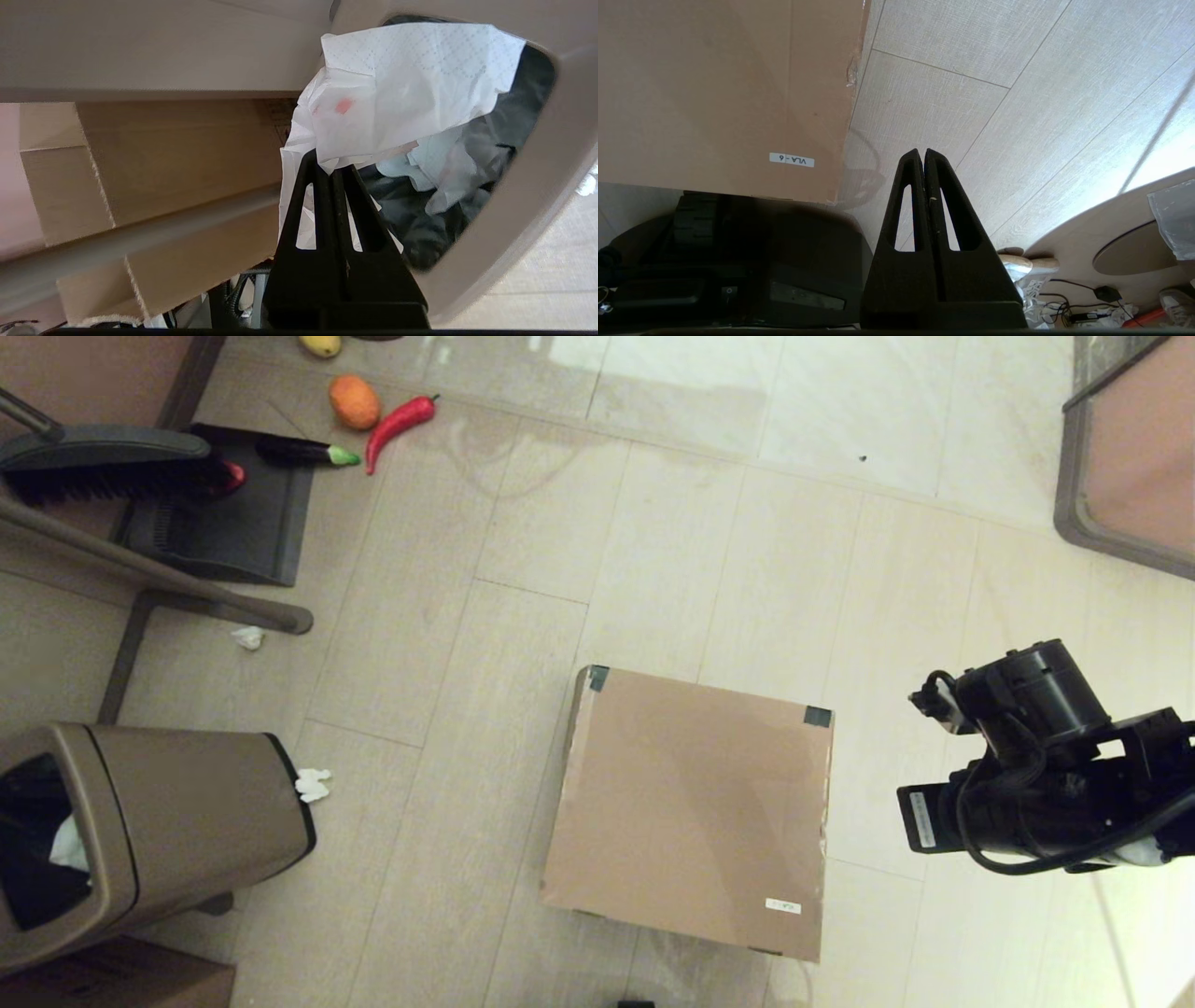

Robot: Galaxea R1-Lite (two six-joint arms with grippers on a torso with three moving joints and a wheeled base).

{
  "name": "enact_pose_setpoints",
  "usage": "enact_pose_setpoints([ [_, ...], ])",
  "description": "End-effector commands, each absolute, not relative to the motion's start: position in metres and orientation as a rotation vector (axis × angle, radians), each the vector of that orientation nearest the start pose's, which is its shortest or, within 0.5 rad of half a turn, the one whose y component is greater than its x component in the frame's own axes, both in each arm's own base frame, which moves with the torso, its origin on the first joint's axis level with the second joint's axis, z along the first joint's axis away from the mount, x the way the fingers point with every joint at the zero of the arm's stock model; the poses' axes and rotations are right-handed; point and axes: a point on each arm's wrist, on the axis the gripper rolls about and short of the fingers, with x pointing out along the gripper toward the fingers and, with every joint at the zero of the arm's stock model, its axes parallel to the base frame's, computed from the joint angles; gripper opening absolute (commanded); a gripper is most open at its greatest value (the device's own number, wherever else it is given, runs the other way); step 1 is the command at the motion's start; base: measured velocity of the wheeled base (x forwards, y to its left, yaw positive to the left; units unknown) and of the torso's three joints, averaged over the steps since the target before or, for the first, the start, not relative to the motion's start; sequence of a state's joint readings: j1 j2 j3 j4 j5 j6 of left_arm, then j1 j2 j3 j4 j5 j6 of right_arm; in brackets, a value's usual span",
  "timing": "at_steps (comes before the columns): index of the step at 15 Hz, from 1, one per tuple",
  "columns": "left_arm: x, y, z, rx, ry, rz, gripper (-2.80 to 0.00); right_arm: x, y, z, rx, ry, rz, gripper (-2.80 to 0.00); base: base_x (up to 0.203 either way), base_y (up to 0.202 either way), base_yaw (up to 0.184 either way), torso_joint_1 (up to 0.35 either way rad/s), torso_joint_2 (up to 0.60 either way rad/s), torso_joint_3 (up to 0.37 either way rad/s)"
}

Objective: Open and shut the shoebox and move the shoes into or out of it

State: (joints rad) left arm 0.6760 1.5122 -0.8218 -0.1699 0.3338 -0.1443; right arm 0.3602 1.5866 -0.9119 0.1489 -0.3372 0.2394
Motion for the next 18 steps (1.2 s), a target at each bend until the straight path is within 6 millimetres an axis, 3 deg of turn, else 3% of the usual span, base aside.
enact_pose_setpoints([
  [1, 0.198, 0.169, 0.188, -0.223, 0.489, 1.027, -2.80, 0.244, 0.083, 0.174, -0.055, 0.774, -0.075, -2.80, 0.000, 0.000, 0.000, 0.000, 0.00, 0.000],
  [7, 0.197, 0.168, 0.185, -0.229, 0.497, 1.027, -2.80, 0.244, 0.083, 0.173, -0.052, 0.776, -0.079, -2.80, 0.000, 0.000, 0.000, 0.000, 0.00, 0.000],
  [8, 0.197, 0.168, 0.185, -0.228, 0.499, 1.026, 0.00, 0.244, 0.083, 0.173, -0.051, 0.777, -0.078, -2.80, 0.000, 0.000, 0.000, 0.000, 0.00, 0.000],
  [15, 0.195, 0.165, 0.188, -0.223, 0.488, 1.023, 0.00, 0.245, 0.083, 0.172, -0.048, 0.779, -0.081, -2.80, 0.000, 0.000, 0.000, 0.000, 0.00, 0.000],
  [16, 0.196, 0.161, 0.191, -0.219, 0.477, 1.005, 0.00, 0.244, 0.083, 0.173, -0.047, 0.777, -0.082, -2.80, 0.000, 0.000, 0.000, 0.000, 0.00, 0.000],
  [18, 0.207, 0.131, 0.201, -0.187, 0.445, 0.870, 0.00, 0.244, 0.083, 0.173, -0.045, 0.776, -0.082, -2.80, 0.000, 0.000, 0.000, 0.000, 0.00, 0.000],
])
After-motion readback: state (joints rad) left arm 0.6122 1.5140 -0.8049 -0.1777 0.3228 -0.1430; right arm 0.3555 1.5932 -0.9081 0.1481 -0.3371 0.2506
